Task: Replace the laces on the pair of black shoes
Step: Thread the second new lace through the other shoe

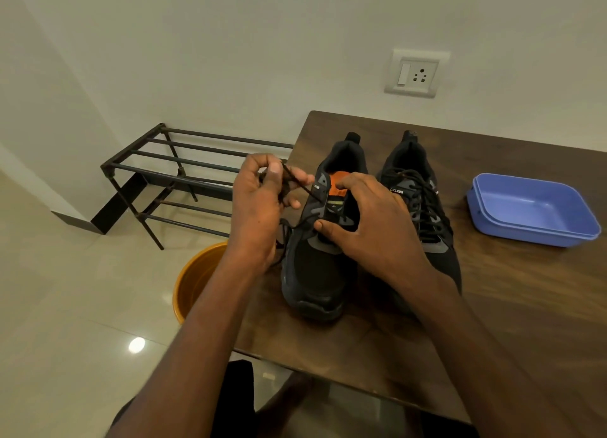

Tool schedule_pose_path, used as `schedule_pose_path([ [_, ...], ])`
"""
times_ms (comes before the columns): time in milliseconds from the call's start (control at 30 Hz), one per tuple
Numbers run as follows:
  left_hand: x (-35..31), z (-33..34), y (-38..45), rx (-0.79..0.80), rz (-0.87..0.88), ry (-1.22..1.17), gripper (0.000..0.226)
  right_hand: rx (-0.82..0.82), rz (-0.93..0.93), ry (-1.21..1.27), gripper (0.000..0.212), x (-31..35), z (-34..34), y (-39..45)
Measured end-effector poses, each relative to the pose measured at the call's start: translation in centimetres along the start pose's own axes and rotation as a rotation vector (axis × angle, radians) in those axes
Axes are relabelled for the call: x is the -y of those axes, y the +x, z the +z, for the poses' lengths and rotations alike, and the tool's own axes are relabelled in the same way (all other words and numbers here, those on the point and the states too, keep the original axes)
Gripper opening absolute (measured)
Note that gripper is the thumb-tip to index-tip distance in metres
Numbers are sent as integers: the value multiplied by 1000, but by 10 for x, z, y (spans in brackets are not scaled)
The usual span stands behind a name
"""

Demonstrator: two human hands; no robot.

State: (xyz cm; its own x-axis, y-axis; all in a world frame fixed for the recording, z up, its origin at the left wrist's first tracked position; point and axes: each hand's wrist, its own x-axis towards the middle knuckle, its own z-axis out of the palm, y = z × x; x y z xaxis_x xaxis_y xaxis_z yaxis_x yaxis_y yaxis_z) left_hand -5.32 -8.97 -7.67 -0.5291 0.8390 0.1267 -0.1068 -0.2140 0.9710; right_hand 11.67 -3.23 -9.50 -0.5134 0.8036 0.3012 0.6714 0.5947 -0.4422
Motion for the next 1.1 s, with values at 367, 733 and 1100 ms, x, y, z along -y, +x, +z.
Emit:
schedule_pose_path([
  [367,12,-9,6,-162,-39,366,14,-4,-108,-177,37,34,1,-10],
  [733,18,-16,6,-207,-94,577,13,-4,93,3,19,50,6,-5],
  [1100,18,-16,4,-211,-100,729,12,82,598,1560,10,29,-50,-10],
])
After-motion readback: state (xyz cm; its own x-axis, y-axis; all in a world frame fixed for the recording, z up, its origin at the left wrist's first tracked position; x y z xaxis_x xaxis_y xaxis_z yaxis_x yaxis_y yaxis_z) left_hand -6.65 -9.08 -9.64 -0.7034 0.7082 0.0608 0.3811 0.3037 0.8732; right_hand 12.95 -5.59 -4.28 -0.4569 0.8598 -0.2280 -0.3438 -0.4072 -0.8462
